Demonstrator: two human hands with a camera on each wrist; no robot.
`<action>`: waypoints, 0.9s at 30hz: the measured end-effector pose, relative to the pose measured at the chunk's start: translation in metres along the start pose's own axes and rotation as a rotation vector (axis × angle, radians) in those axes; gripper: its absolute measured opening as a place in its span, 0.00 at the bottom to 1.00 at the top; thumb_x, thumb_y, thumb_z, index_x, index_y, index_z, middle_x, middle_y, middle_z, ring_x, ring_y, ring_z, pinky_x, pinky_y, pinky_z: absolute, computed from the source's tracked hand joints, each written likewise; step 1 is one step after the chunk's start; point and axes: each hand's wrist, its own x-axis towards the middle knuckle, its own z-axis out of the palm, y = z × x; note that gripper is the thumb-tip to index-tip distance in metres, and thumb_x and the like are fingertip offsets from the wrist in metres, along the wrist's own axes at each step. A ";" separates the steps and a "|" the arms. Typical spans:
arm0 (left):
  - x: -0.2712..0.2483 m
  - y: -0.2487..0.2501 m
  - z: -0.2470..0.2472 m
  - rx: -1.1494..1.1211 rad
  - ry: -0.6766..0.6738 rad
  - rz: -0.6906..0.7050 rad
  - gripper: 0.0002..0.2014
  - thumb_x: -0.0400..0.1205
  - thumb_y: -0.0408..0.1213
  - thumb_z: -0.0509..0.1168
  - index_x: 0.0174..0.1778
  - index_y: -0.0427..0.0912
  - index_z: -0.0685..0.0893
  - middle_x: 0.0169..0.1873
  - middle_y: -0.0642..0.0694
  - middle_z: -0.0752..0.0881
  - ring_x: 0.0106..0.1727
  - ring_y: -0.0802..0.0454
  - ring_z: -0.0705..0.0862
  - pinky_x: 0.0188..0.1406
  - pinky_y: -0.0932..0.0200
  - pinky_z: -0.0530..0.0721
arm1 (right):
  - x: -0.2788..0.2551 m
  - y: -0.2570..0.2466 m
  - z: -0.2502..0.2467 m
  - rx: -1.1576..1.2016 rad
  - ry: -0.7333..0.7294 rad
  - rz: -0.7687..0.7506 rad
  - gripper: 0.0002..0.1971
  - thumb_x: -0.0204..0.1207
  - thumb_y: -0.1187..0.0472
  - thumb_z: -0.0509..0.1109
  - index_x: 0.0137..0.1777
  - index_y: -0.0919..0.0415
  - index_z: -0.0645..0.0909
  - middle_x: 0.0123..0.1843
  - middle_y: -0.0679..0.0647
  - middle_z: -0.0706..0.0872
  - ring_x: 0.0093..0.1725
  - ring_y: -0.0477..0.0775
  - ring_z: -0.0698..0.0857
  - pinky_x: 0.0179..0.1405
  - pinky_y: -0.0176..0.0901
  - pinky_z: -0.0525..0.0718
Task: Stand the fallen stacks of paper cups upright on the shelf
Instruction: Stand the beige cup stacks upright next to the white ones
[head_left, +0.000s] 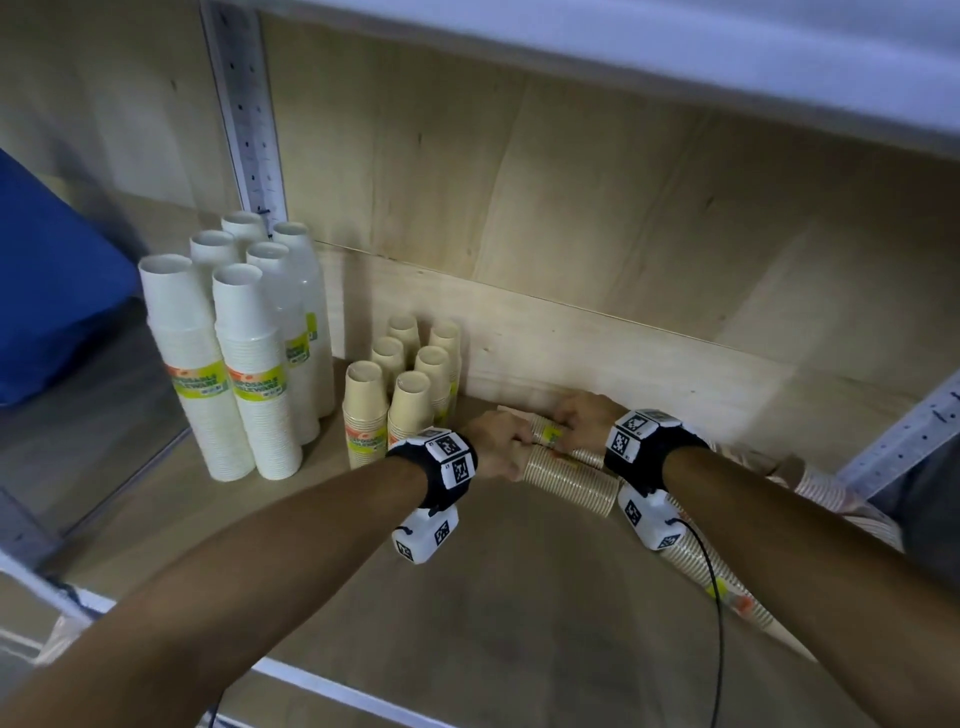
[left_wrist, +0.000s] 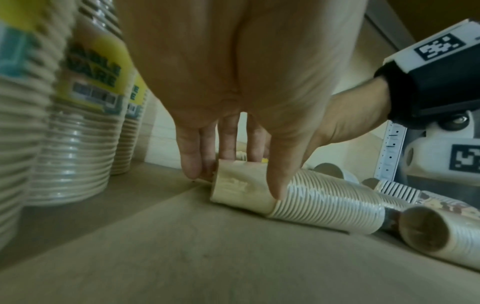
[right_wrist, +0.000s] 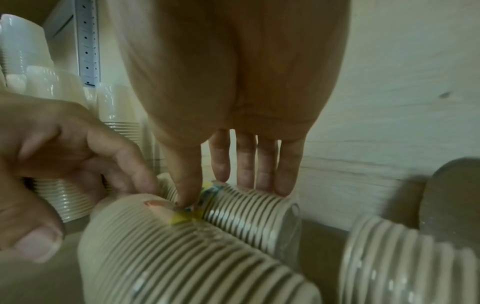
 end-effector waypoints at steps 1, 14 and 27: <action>0.000 0.000 0.001 0.001 0.001 0.004 0.24 0.72 0.36 0.77 0.65 0.44 0.84 0.57 0.46 0.84 0.57 0.49 0.82 0.50 0.61 0.79 | 0.002 0.001 0.002 -0.001 0.003 0.007 0.25 0.68 0.55 0.81 0.63 0.64 0.82 0.58 0.60 0.85 0.56 0.60 0.85 0.50 0.47 0.82; 0.002 -0.008 0.004 0.016 -0.038 -0.028 0.23 0.72 0.34 0.78 0.63 0.45 0.83 0.58 0.46 0.83 0.57 0.48 0.83 0.48 0.60 0.76 | 0.015 0.009 0.012 -0.060 -0.017 0.010 0.30 0.67 0.54 0.83 0.68 0.61 0.80 0.57 0.51 0.80 0.53 0.52 0.80 0.47 0.41 0.76; -0.013 0.012 -0.029 0.014 -0.005 0.085 0.22 0.74 0.34 0.77 0.64 0.42 0.83 0.55 0.52 0.80 0.55 0.56 0.78 0.49 0.65 0.73 | -0.012 0.018 -0.004 -0.001 0.107 0.042 0.39 0.54 0.41 0.79 0.68 0.47 0.76 0.60 0.48 0.85 0.53 0.53 0.84 0.52 0.46 0.83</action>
